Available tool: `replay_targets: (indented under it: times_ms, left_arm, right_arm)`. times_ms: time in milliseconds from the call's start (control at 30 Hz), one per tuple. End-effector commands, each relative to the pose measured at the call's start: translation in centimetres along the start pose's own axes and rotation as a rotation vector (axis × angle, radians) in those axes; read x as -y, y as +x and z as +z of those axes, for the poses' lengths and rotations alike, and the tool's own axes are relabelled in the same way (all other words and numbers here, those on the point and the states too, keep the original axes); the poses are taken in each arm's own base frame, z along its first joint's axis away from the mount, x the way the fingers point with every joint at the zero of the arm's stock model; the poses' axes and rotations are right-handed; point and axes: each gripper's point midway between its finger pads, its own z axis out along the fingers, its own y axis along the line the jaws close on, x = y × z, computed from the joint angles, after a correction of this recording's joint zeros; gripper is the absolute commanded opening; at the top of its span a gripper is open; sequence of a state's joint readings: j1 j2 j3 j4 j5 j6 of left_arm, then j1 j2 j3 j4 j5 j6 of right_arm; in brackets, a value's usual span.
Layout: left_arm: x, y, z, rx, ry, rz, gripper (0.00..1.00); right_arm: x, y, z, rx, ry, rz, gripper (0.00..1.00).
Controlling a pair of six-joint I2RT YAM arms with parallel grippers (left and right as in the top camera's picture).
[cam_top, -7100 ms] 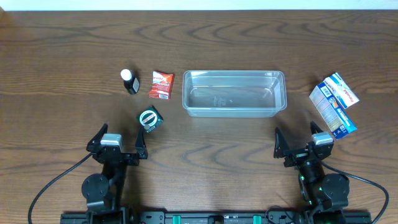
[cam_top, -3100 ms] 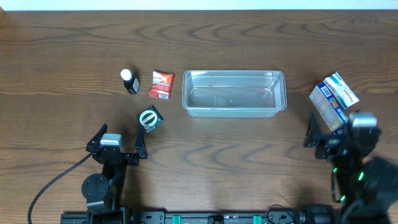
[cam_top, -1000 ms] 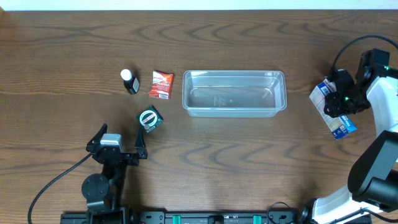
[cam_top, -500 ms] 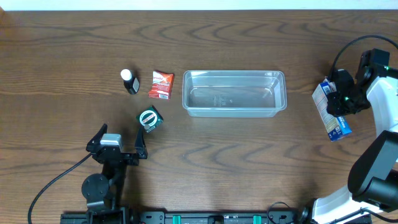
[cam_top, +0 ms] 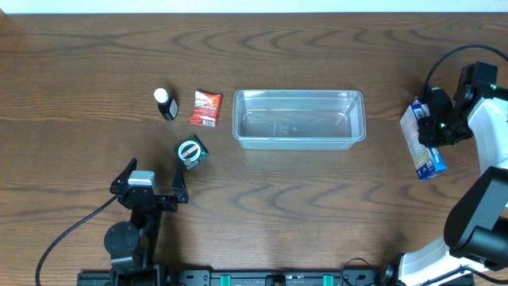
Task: Pack container
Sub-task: 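Reach right gripper to the blue Kool Fever box and grasp it, then lift the blue box with right gripper and carry it over the container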
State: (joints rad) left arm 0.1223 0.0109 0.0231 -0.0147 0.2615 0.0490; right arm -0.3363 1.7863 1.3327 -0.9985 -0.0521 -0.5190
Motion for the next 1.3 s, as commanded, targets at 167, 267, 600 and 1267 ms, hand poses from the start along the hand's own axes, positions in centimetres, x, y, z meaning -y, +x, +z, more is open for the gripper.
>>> replay_targets:
  times_ms: [167,267,600,1267]
  left_arm:
    - [0.1,1.5,0.1,-0.044,0.009,-0.014,0.98]
    - [0.1,1.5,0.1,-0.044,0.009,-0.014,0.98]
    - [0.1,1.5,0.1,-0.044,0.009,-0.013,0.98]
    - [0.1,1.5,0.1,-0.044,0.009,-0.014,0.98]
  right_arm:
    - [0.8,-1.5,-1.1,0.048,0.017,0.045,0.1]
    - [1.2,-2.4,-1.8,0.077,0.031,0.061,0.09]
    - [0.6,-9.4,-8.7,0.271,0.109,-0.029,0.12]
    - [-19.7,-16.9,-18.0,0.511,0.095,-0.686,0.06]
